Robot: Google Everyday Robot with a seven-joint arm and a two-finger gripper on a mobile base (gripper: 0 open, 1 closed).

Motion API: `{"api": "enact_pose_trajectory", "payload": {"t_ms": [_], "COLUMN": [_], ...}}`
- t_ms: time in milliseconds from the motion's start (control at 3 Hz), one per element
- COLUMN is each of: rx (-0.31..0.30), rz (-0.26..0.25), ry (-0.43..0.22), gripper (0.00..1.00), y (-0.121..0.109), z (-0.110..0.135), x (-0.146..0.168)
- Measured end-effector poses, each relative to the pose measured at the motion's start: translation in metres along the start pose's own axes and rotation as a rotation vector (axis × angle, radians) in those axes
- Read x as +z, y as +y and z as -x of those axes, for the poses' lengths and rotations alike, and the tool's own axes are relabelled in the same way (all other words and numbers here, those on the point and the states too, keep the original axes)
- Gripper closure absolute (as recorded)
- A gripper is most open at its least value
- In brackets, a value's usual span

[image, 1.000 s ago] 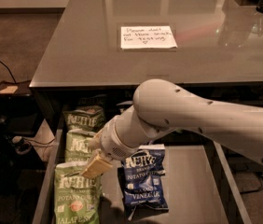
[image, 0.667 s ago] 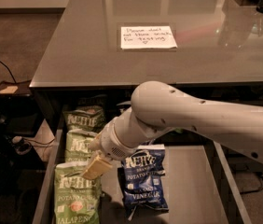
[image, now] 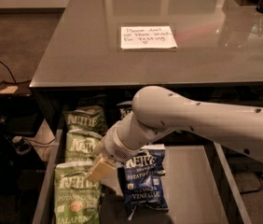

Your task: Pick green jalapeno chip bag from top drawer and place on counter

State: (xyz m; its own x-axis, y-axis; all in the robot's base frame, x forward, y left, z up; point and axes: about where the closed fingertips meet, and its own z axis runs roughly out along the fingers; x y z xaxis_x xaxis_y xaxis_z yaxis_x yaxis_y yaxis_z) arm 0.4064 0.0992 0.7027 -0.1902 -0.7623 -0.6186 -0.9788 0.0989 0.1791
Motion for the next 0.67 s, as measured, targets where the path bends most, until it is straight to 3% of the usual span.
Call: {"api": "enact_pose_trajectory", "payload": {"t_ms": [667], "rx": [0.018], "rz": [0.03], "ry": [0.024], "gripper": [0.39], "y": [-0.0044], "z": [-0.0095], "x": [0.0162]}}
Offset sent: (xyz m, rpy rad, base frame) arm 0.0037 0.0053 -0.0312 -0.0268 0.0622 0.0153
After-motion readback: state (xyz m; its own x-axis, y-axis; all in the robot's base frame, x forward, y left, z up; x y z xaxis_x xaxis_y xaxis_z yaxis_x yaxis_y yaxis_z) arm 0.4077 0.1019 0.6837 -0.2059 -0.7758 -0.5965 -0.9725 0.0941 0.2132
